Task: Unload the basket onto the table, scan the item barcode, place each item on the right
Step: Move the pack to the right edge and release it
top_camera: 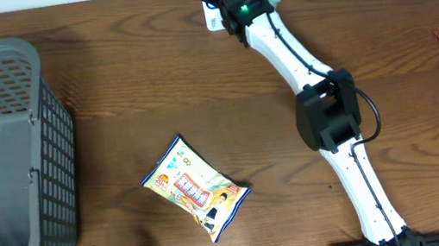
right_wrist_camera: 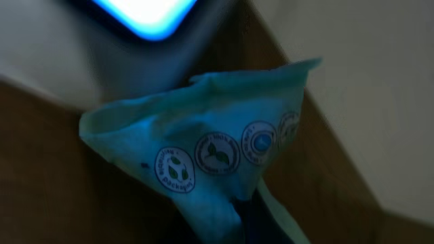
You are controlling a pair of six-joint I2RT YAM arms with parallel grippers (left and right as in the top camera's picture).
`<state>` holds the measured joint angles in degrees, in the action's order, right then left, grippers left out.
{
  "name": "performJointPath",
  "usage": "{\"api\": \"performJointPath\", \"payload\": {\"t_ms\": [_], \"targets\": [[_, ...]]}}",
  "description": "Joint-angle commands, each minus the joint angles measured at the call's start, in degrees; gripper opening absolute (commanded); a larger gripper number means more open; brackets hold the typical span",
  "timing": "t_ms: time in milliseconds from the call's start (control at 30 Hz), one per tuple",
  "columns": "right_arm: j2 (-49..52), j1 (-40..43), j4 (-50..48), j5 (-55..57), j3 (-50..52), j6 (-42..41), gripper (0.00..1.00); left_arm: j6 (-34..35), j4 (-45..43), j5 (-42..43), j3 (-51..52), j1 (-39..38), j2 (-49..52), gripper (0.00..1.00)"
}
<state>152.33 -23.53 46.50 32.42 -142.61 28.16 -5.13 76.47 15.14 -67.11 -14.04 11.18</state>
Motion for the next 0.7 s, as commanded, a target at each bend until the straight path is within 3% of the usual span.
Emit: {"api": "performJointPath", "payload": {"t_ms": [0,133,300,533,667], "targets": [[-6.3,3.8,7.9,9.0,-1.2,-14.5,0.01,-0.2,-0.2,0.7,-0.2,0.0,-0.2,0.98],[-6.6,10.1,19.0,10.7,-1.0,-29.3,0.01,-0.2,-0.2,0.7,-0.2,0.0,-0.2,0.98],[-6.0,19.9,25.9,10.6,2.2,-45.1,0.01,-0.2,-0.2,0.7,-0.2,0.0,-0.2,0.98],[-6.0,32.6,27.4,10.6,11.1,-51.0,0.01,-0.2,-0.2,0.7,-0.2,0.0,-0.2,0.98],[-6.0,36.9,30.4,10.8,12.1,-58.9,0.01,-0.2,-0.2,0.7,-0.2,0.0,-0.2,0.98]]}}
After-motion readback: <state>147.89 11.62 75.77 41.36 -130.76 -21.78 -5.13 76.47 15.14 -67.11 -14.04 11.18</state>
